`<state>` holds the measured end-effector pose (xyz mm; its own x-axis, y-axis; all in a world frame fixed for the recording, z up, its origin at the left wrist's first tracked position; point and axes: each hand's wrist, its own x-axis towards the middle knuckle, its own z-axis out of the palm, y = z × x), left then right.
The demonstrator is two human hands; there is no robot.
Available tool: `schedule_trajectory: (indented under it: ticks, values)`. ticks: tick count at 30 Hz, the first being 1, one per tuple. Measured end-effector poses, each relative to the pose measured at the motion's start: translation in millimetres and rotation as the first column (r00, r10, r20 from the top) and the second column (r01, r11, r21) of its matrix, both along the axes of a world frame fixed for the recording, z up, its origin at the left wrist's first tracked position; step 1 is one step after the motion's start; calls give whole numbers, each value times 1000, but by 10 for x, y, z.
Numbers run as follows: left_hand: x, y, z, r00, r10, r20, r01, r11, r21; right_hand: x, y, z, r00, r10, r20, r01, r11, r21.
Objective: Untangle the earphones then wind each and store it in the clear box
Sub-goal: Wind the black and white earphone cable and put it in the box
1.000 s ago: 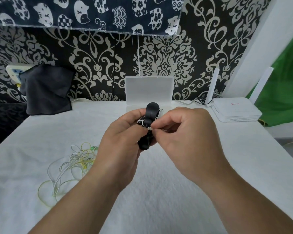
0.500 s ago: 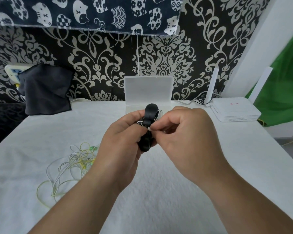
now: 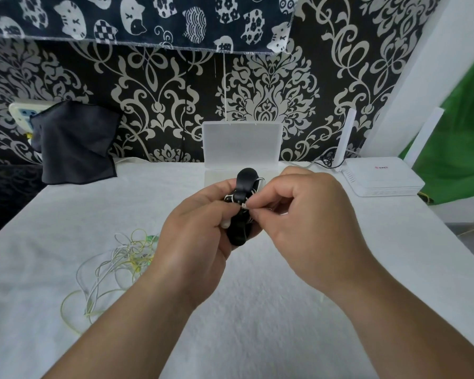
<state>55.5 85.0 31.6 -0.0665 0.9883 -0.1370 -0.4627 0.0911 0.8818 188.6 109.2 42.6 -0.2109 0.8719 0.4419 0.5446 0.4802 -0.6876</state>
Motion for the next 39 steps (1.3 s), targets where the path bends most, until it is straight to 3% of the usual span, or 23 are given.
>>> schedule_trajectory:
  ticks: [9, 16, 20, 25, 30, 36, 39]
  values:
    - [24, -15, 46, 999, -12, -45, 12, 1000, 3, 20, -4, -2, 1000, 5, -27, -5, 1000, -17]
    - [33, 4, -14, 998, 55, -19, -56, 996, -74, -71, -37, -87, 997, -50, 52, 49, 998, 28]
    - [65, 26, -133, 997, 75, 3, -73, 979, -192, -49, 58, -179, 999, -47, 1, 46, 979, -197]
    - [18, 63, -351, 965, 161, -206, -224, 916, -333, -115, 59, -438, 985, 63, 162, 13, 903, -430]
    - [-35, 124, -342, 963, 187, -196, -244, 912, -329, -203, 71, -471, 998, 54, -18, -55, 809, -586]
    - [-100, 134, -278, 996, 20, -86, -44, 959, -281, -258, 243, -523, 981, -112, -161, 1, 825, -566]
    - [-234, 163, -215, 986, 38, -162, -84, 955, -284, -240, 410, -475, 954, -209, -214, 57, 829, -556]
